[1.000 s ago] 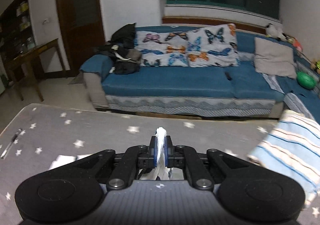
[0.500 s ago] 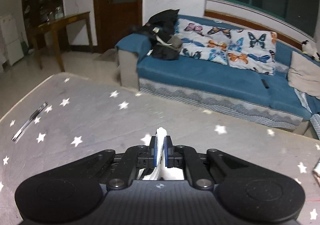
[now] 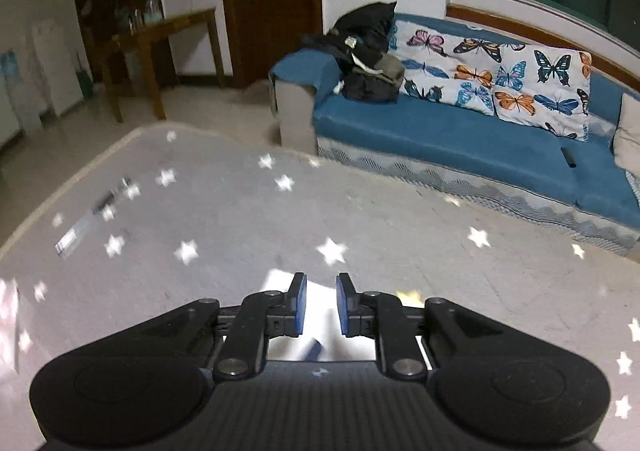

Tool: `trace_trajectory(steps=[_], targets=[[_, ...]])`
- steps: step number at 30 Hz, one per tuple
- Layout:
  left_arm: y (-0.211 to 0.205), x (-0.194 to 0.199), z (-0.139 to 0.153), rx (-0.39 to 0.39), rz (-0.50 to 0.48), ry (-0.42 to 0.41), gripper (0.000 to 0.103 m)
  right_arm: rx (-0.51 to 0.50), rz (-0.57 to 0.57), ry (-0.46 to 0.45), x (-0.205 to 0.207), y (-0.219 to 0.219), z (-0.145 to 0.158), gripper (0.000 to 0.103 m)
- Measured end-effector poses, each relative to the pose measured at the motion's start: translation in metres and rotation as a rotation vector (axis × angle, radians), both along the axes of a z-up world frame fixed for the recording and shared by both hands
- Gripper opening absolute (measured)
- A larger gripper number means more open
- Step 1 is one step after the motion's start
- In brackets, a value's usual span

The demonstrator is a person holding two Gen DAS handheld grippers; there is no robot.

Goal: Fold clothes

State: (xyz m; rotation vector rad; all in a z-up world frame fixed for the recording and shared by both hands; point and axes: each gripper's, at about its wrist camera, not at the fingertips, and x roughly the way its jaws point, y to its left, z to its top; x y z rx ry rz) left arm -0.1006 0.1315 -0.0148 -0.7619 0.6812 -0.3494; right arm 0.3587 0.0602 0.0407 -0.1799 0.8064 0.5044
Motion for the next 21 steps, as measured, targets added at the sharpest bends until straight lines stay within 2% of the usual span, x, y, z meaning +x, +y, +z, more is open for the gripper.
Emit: trace_trajectory(steps=[6,12,16,17,21], targets=[[-0.001,0.0,0.007,0.025,0.011,0.005,0.015,-0.071,0.136,0.023,-0.018,0.018,-0.02,0.016],[-0.005,-0.005,0.013,0.052,0.015,0.006,0.015,-0.104,0.181,0.024,-0.03,0.047,-0.044,0.022],[-0.007,-0.006,0.018,0.072,0.017,-0.002,0.022,-0.074,0.194,0.02,-0.033,0.04,-0.032,0.028],[-0.007,-0.005,0.019,0.077,0.018,-0.007,0.027,-0.069,0.197,0.018,-0.036,0.035,-0.027,0.028],[-0.005,-0.007,0.025,0.109,0.014,-0.029,0.035,-0.077,0.195,0.004,-0.047,-0.001,-0.006,0.028]])
